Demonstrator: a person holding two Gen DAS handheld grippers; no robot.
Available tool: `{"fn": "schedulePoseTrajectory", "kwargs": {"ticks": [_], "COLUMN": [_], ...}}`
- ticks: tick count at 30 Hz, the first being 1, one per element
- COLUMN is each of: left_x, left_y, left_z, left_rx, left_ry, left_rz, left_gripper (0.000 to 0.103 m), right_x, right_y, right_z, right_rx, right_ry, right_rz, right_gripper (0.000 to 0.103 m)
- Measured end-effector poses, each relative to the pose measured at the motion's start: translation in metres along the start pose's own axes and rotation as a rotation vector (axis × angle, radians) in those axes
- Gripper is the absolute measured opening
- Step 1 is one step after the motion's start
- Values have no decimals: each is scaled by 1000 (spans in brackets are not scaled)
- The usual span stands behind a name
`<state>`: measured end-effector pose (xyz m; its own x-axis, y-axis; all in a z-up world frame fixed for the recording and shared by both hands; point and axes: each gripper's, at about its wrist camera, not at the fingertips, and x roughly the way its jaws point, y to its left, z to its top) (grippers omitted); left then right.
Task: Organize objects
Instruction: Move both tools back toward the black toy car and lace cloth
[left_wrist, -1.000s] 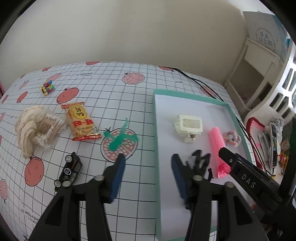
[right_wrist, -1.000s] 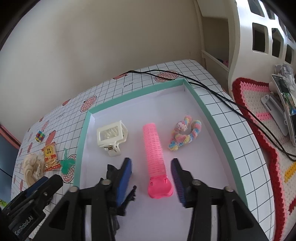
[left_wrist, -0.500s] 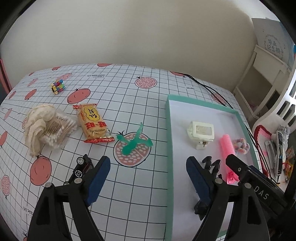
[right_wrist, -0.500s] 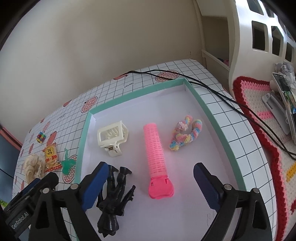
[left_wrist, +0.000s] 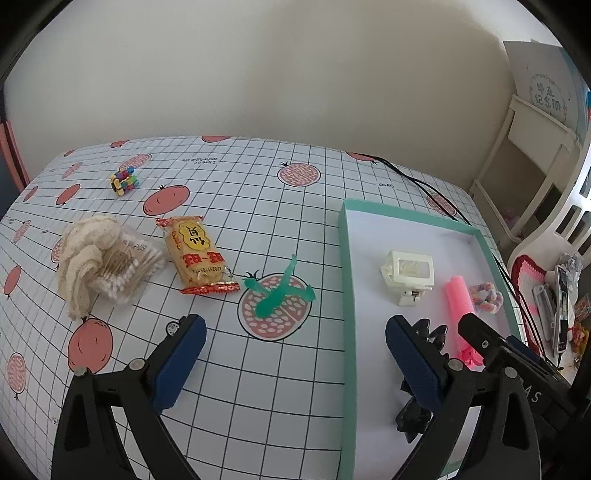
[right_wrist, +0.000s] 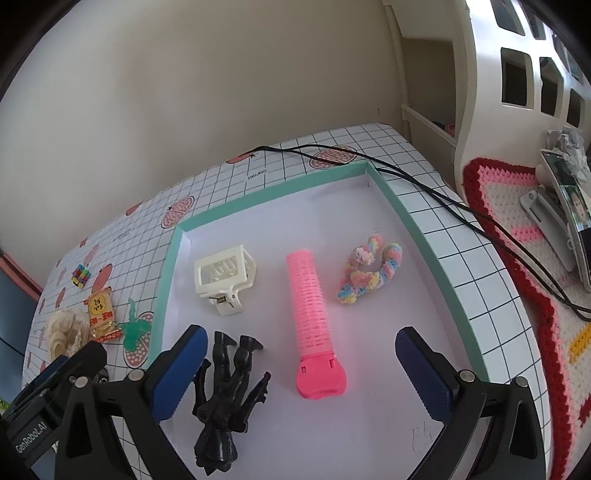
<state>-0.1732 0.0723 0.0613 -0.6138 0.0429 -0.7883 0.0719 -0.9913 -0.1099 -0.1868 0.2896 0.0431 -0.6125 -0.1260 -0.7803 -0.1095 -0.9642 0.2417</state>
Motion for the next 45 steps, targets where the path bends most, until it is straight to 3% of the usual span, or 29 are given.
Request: {"fn": "schedulePoseTrajectory", "kwargs": {"ticks": [9,18,25,34,45], "left_x": [-9,-30,-41,-38,-19], "left_y": [15,64,118,186,208], "left_z": [7,24,32,26,16], "left_rx": [-37,-147,-217,-315,-347], "left_ry": [-36,-80,-85,-62,-18], "left_rz": [-11,-34,30,117,93], "left_gripper": [100,103,103,103,103], "right_x": [-11,-32,-30,-15,6], "right_y": [13,66,114,142,186], "right_z": [6,14,4,-10,-34], "right_rx": [-33,-131,-193,-200,-240], "right_ry": [-33,-97,-81,-29,60], "right_rz": [-5,64,135,215,261], "right_gripper": [103,103,103,103,101]}}
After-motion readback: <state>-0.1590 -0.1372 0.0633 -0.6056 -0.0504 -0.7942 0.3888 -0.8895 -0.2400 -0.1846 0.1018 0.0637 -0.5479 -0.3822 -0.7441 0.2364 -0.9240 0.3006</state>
